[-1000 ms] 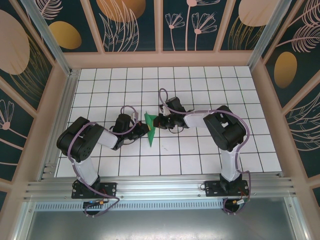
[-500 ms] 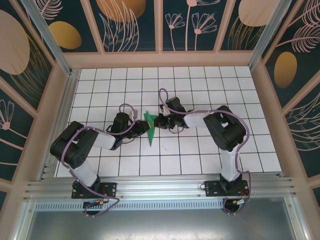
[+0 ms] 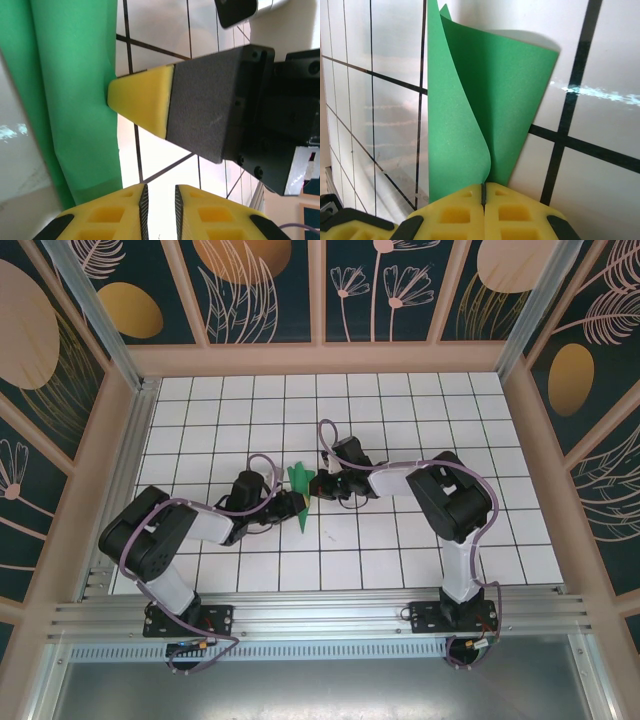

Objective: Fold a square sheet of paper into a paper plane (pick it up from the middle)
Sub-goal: Fold the wing for the fifth time at the center of the table.

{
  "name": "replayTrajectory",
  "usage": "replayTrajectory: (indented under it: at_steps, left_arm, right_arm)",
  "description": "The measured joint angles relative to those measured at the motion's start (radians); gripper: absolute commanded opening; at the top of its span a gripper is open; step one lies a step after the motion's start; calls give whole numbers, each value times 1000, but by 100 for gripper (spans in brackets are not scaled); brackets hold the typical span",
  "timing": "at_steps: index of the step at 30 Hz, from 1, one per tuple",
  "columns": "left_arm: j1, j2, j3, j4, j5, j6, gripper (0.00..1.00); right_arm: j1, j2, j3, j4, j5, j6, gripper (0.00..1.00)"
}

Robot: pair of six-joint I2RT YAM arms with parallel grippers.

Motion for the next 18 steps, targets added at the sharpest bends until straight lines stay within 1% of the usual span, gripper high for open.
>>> replayTrajectory:
  at_steps: [13, 18]
  left_arm:
    - [-1, 26, 1, -14, 20, 15, 28]
    - [-1, 43, 3, -14, 27, 19, 31]
  right_arm:
    - [0, 0, -3, 0, 16, 0, 0]
    - [0, 0, -3, -1, 18, 0, 0]
